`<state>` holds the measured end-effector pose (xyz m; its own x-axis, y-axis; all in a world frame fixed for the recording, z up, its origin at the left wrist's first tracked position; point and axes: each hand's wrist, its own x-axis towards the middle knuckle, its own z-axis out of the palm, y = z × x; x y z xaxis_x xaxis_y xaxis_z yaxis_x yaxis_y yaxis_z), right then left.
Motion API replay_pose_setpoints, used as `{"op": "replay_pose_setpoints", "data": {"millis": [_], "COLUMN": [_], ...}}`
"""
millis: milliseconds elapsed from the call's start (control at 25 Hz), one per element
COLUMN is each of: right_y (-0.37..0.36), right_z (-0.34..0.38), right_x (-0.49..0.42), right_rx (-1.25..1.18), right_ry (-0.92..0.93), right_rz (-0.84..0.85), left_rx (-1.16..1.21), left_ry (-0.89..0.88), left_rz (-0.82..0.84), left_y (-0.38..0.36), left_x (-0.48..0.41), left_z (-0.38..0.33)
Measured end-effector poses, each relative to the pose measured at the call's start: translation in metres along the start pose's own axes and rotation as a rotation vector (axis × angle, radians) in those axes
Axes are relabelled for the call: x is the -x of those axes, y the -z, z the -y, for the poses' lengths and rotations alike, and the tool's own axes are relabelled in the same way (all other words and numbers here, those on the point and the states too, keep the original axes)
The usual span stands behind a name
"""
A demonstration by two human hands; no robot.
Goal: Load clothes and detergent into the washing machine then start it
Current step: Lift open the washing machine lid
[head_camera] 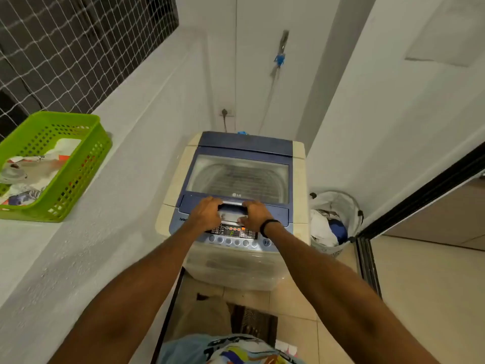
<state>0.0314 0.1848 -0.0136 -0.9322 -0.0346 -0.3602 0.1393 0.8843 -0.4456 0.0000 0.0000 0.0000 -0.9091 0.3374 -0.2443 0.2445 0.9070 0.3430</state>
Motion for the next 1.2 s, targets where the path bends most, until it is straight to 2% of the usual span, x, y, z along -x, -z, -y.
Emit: {"op": "replay_pose_setpoints", "data": {"millis": [200, 400, 680, 800, 960, 1080, 1200], "right_y": [-0.026, -0.025, 0.002, 0.041, 0.112, 0.173, 0.216], "right_z": [-0.008, -0.01, 0.008, 0.016, 0.028, 0.021, 0.015], "right_x": [-0.01, -0.024, -0.028, -0.02, -0.027, -0.054, -0.093], "right_rx": [0.171, 0.183, 0.206, 0.204, 0.147, 0.087, 0.241], "right_ry": [-0.03, -0.165, -0.189, -0.1, 0.06, 0.17, 0.063], "right_rz": [0.077, 0.122, 0.092, 0.044, -0.098, -0.376, -0.713], "left_rx": [-0.07, -0.238, -0.32, -0.279, -0.229, -0.167, -0.163], "left_ry": [-0.09, -0.11, -0.191, -0.266, -0.384, -0.303, -0.244], "left_rz": [0.099, 0.354, 0.306, 0.135, -0.371, -0.608, -0.729], "left_y": [-0.012, -0.016, -0.001, 0.023, 0.067, 0.112, 0.151], "left_x": [-0.019, -0.045, -0.057, -0.052, -0.053, -0.087, -0.143], "left_z": [0.005, 0.024, 0.024, 0.024, 0.018, 0.01, -0.003]}}
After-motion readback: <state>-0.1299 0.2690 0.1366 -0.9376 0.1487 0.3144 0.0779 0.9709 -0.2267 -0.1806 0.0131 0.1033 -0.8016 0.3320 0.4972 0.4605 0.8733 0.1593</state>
